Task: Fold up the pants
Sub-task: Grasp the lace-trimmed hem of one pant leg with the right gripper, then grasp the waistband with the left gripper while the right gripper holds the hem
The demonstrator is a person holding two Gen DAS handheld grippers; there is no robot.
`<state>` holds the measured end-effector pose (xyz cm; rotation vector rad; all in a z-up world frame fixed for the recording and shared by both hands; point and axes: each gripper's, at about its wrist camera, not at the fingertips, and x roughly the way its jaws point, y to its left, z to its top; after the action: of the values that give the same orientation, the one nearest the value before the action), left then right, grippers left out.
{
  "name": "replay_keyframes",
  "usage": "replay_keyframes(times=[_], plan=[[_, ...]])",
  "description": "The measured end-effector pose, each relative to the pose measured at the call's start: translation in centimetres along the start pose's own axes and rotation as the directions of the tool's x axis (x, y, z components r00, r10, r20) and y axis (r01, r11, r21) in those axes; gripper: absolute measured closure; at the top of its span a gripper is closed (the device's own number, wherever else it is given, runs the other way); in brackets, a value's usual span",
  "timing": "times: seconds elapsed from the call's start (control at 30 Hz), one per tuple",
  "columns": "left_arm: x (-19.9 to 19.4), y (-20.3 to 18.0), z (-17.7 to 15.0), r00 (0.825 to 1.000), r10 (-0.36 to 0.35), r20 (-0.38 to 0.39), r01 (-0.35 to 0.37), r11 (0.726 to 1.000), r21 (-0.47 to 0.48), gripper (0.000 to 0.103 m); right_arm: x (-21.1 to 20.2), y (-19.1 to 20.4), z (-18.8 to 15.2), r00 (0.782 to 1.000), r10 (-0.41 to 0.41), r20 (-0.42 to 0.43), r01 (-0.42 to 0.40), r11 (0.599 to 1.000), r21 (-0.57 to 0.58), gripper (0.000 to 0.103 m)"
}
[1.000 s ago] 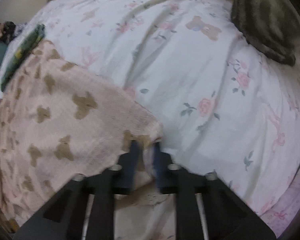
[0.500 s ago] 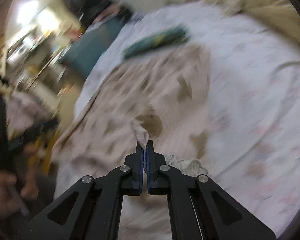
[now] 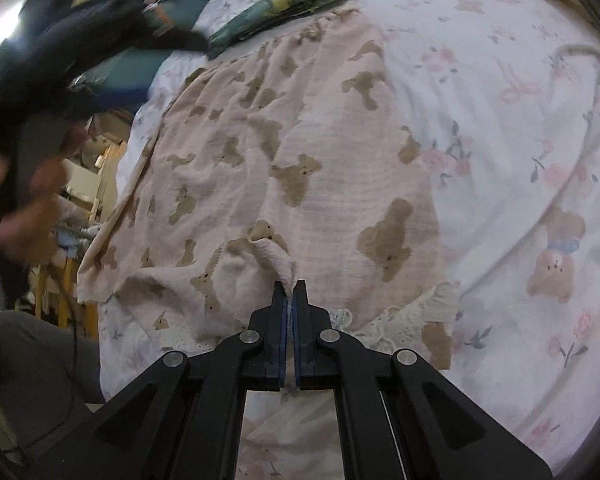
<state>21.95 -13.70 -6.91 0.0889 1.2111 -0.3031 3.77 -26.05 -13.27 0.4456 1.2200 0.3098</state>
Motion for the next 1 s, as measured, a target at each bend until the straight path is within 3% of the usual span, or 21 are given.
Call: replay_keyframes(times=[0.23,0.3,0.5,0.6,0.67,0.73,0.77,0.8,0.87,1.0], plan=[[6.2,-1.7,5.6,0.999,-0.024,-0.046,0.024,1.0,-0.001,0.008,-1.0,-0.8,-0.4,1.0,-0.002,0.024,0.0,0.996,0.087,0.102],[7.3,-1.7,6.7,0.998,-0.027,-0.065,0.027,1.0,0.005,0.013,-1.2,-1.0,-0.6,1.0,0.004,0.026,-0.007,0.993,0.118,0.102],[10.8,-3.0,11.3,0.996,0.011,-0.092,-0.008,0.999,0.039,0.017,-1.5,-1.8,0.0,1.0,0.011,0.018,-0.014,0.985,0.174,0.102],[12.9,-4.7,12.7,0.994,0.012,-0.108,-0.004,0.998,0.068,0.028,-1.5,-1.6,0.4,1.0,0.018,0.023,-0.021,0.985,0.174,0.102],[13.9,-5.5,13.4,0.994,0.054,-0.094,-0.046,0.995,0.086,0.029,-1.4,-1.5,0.5,1.0,0.022,0.02,-0.025,0.985,0.173,0.102],[15.2,-5.8,14.0,0.991,0.088,-0.1,-0.079,0.992,0.095,0.049,-1.4,-1.5,0.5,0.999,0.03,0.018,-0.033,0.984,0.176,0.102],[16.1,-5.9,14.2,0.989,0.082,-0.119,-0.07,0.992,0.104,0.073,-1.4,-1.4,0.5,0.999,0.03,0.016,-0.033,0.984,0.173,0.102],[16.5,-6.1,14.3,0.989,0.077,-0.13,-0.062,0.992,0.114,0.086,-1.3,-1.3,0.5,1.0,0.027,0.015,-0.029,0.985,0.169,0.102],[16.8,-6.8,14.2,0.99,0.09,-0.113,-0.068,0.981,0.184,0.098,-1.1,-1.2,0.5,0.999,0.031,0.011,-0.033,0.986,0.166,0.102],[15.6,-7.1,13.7,0.99,0.101,-0.095,-0.075,0.967,0.242,0.102,-1.4,-0.4,0.7,0.999,0.035,0.022,-0.038,0.99,0.135,0.102]])
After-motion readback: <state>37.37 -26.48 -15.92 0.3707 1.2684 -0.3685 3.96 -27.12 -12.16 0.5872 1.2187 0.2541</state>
